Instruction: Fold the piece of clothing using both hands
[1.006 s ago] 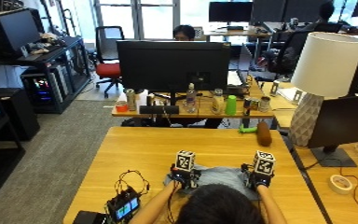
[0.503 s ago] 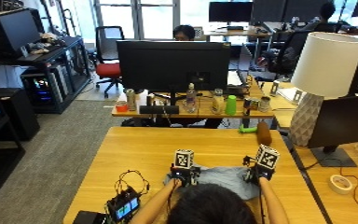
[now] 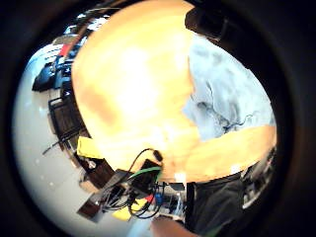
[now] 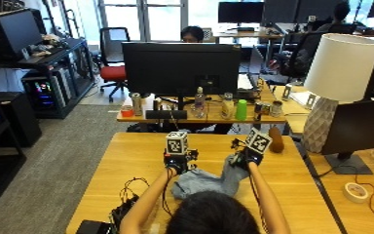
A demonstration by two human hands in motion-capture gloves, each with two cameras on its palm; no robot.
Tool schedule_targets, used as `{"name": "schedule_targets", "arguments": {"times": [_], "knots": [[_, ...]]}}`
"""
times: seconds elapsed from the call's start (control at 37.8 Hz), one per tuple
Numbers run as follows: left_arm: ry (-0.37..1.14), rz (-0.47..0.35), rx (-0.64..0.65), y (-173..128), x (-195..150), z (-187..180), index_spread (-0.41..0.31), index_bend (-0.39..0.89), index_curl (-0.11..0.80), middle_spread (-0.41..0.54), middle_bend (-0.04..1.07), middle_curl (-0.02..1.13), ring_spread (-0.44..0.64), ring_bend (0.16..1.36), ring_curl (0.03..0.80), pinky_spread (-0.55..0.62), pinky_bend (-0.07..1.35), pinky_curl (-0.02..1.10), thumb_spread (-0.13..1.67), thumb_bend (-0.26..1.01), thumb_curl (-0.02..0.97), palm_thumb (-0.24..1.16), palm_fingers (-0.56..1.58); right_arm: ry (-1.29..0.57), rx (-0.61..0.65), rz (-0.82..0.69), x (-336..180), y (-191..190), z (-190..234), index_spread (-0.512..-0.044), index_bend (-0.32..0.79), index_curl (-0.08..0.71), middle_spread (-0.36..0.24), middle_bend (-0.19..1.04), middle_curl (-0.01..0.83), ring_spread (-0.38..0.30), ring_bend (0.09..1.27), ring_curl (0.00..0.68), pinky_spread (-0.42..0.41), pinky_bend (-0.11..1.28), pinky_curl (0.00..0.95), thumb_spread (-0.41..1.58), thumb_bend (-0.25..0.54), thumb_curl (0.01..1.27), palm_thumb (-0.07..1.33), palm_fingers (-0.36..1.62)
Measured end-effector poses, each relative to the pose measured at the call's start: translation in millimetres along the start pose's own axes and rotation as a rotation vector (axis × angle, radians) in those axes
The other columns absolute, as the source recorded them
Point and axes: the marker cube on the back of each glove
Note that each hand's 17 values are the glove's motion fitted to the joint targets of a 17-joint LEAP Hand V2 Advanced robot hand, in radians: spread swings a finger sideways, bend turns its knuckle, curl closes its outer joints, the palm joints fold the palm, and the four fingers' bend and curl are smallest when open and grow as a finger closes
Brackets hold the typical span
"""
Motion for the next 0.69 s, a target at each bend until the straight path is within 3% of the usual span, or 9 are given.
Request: {"name": "schedule_targets", "arguments": {"times": [0.13,0.24,0.4,0.45,0.48,0.56,0.69], "knots": [[0.040,-0.095,-0.031,-13.9,-26.8,-30.0,-0.101,0.24,0.418,0.124,0.13,0.23,0.41,0.52,0.304,0.40,0.49,0.34,1.24,-0.02,0.252,0.30,0.21,0.004,0.133,-0.029,-65.9,-10.0,14.3,-0.233,0.16,0.343,-0.150,0.30,0.502,-0.244,0.69,0.476,-0.315,0.67,0.419,0.40,-0.034,0.60,1.01,1.25],[0.057,-0.008,0.136,-4.6,-39.0,-55.1,-0.096,0.25,0.426,0.117,0.15,0.23,0.41,0.52,0.299,0.39,0.47,0.33,1.26,-0.02,0.243,0.29,0.24,-0.006,-0.008,-0.055,-119.6,-9.7,56.6,-0.236,0.13,0.344,-0.163,0.32,0.513,-0.246,0.70,0.483,-0.315,0.68,0.424,0.36,-0.031,0.62,1.01,1.24],[-0.016,-0.078,0.203,20.8,-62.6,-78.9,-0.065,0.18,0.413,0.139,0.11,0.22,0.40,0.55,0.311,0.39,0.49,0.34,1.27,-0.01,0.237,0.29,0.19,0.000,-0.077,-0.113,-172.8,-28.3,128.2,-0.216,0.04,0.299,-0.166,0.35,0.534,-0.250,0.75,0.497,-0.317,0.72,0.439,0.36,-0.017,0.65,1.02,1.17],[-0.017,-0.098,0.221,29.7,-68.3,-84.1,-0.043,0.08,0.378,0.158,0.12,0.22,0.41,0.59,0.322,0.39,0.55,0.36,1.28,-0.01,0.237,0.30,0.11,-0.031,-0.110,-0.136,-179.7,-31.8,141.2,-0.211,0.03,0.284,-0.164,0.35,0.539,-0.250,0.76,0.502,-0.316,0.74,0.443,0.36,-0.017,0.66,1.03,1.16],[-0.020,-0.106,0.233,34.8,-71.0,-86.4,-0.038,0.12,0.385,0.161,0.12,0.22,0.41,0.60,0.325,0.39,0.55,0.36,1.28,-0.01,0.236,0.30,0.12,-0.065,-0.145,-0.161,-182.5,-31.3,145.6,-0.207,0.02,0.274,-0.161,0.36,0.541,-0.249,0.76,0.502,-0.320,0.74,0.443,0.36,-0.017,0.66,1.04,1.14],[-0.032,-0.116,0.266,49.0,-79.0,-90.9,-0.032,0.14,0.370,0.171,0.14,0.21,0.41,0.61,0.322,0.39,0.56,0.36,1.29,-0.01,0.233,0.30,0.12,-0.213,-0.185,-0.244,-188.9,-29.8,146.3,-0.192,-0.02,0.235,-0.130,0.33,0.535,-0.240,0.77,0.503,-0.321,0.75,0.437,0.40,-0.028,0.66,1.02,1.05],[-0.044,-0.105,0.279,60.6,-84.4,-90.1,-0.030,0.15,0.356,0.155,0.18,0.23,0.41,0.61,0.313,0.38,0.55,0.35,1.30,-0.01,0.230,0.29,0.15,-0.275,-0.025,-0.294,-183.5,-20.6,112.6,-0.186,-0.05,0.167,-0.089,0.28,0.519,-0.204,0.80,0.502,-0.312,0.79,0.437,0.59,-0.024,0.66,0.98,1.02]]}}
